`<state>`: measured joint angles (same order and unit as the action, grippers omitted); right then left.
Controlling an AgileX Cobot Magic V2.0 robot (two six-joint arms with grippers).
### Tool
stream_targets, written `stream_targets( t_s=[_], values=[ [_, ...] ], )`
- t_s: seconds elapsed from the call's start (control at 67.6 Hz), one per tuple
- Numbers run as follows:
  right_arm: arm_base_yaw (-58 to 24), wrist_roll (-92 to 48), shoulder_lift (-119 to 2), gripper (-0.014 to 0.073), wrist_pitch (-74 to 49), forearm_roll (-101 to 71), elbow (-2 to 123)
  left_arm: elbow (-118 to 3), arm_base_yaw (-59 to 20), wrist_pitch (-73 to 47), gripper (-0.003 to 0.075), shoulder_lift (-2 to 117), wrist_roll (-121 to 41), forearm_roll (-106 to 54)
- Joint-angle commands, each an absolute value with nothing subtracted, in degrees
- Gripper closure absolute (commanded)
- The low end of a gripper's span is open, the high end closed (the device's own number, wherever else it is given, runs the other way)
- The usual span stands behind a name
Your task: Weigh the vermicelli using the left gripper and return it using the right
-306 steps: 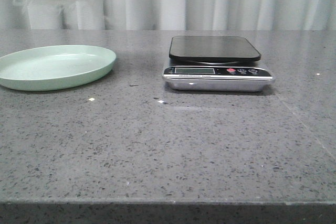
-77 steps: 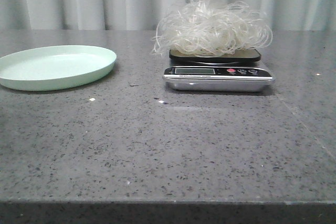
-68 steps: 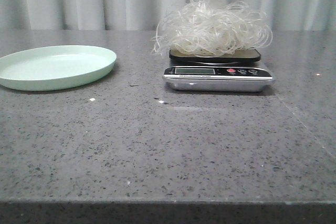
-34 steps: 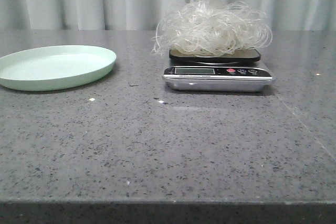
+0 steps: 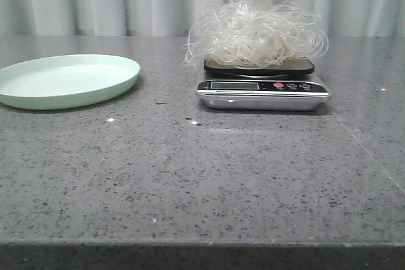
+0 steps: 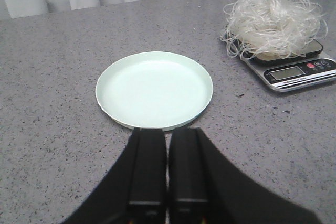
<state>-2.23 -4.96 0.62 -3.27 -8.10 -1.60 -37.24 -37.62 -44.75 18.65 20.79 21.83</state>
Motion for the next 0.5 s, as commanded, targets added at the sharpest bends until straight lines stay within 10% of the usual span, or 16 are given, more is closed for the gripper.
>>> stream_targets(
  t_s=[0.0,0.488],
  values=[
    [-2.03,-5.82,1.50,0.0442,10.71,-7.77,-0.88,-38.69,-37.90,-40.43,0.0586,19.20,21.37,22.25],
    [-2.17,-5.82,-16.41,0.0442,-4.51,-8.03,23.43,-38.69,-37.90,-40.43,0.0586,19.20,21.37,22.25]
  ],
)
